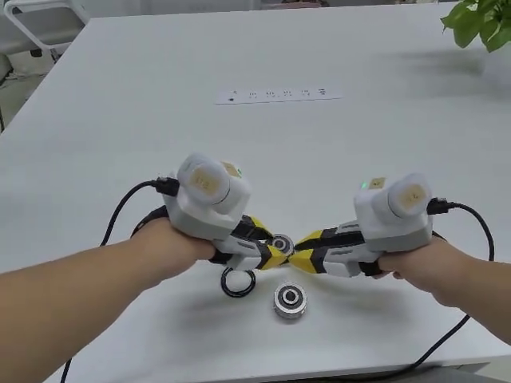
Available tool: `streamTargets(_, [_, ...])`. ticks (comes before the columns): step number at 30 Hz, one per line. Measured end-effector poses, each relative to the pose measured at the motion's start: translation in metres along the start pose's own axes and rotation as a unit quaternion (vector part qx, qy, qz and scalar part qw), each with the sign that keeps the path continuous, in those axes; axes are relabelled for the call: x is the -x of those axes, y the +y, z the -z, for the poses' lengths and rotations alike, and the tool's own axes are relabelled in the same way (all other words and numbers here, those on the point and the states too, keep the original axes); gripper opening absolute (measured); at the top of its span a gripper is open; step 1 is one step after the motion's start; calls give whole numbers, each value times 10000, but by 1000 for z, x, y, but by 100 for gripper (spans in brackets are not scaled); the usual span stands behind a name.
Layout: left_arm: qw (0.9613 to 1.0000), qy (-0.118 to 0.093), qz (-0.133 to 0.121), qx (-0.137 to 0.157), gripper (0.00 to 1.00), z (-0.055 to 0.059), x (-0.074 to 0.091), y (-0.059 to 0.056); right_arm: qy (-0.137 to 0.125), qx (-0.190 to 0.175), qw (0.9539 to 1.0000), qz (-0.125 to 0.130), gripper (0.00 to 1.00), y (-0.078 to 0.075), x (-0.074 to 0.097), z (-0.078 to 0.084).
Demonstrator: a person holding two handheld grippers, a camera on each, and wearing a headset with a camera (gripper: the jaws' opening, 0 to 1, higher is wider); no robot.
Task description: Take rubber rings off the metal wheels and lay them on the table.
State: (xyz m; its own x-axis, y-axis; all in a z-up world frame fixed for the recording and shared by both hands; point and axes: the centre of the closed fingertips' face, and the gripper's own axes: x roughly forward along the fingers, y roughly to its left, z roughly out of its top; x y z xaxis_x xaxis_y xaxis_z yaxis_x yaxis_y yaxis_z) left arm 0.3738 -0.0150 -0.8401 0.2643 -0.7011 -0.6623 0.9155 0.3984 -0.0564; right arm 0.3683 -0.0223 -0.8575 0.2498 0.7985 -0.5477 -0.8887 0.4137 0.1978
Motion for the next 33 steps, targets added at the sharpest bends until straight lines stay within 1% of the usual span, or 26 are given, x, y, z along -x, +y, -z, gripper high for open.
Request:
streamTargets(3, [10000, -5, -1, 9, 22, -1, -2, -1, -8, -2, 10000, 3, 12, 0, 0, 1])
streamTargets(8, [9996, 45, -101, -253, 19, 0, -3, -2, -18, -1, 10000, 21, 10, -2, 0, 1])
streamTargets(11, [9997, 37, -128, -217, 18, -1, -3, -1, -14, 13, 10000, 11, 10, -1, 0, 1])
streamTargets(14, [9995, 29, -172, -280, 17, -1, -4, 0, -17, 24, 10000, -1, 9, 0, -1, 1])
streamTargets(18, [9994, -4, -256, -249, 16, 0, -4, 0, -40, 21, 10000, 15, 9, 0, -1, 1])
streamTargets(20, [9993, -21, -264, -274, 16, 0, -4, 0, -57, -50, 10000, 21, 9, 1, 0, 1])
streamTargets(23, [9991, -35, -296, -312, 15, 0, -3, 1, -50, -46, 10000, 31, 8, 1, 0, 1])
streamTargets(24, [9989, -15, -312, -358, 14, -1, -2, -1, -65, -60, 9999, 49, 8, 1, 0, 1])
streamTargets(25, [9986, -41, -321, -409, 14, -4, -1, -1, -46, -72, 9999, 55, 6, 1, 0, 2])
streamTargets(26, [9988, -43, -319, -379, 14, -3, -2, 1, -41, -117, 9999, 79, 4, 0, 1, 2])
streamTargets(27, [9988, -44, -319, -380, 14, -3, -2, 1, -56, -296, 9995, 91, 2, -1, 0, 3])
streamTargets(32, [9987, -46, -349, -380, 14, 0, -3, 2, -81, -495, 9987, 124, 0, -2, 0, 3])
streamTargets(33, [9986, -54, -360, -389, 14, 0, -4, 2, -96, -648, 9977, 151, 0, -2, 0, 3])
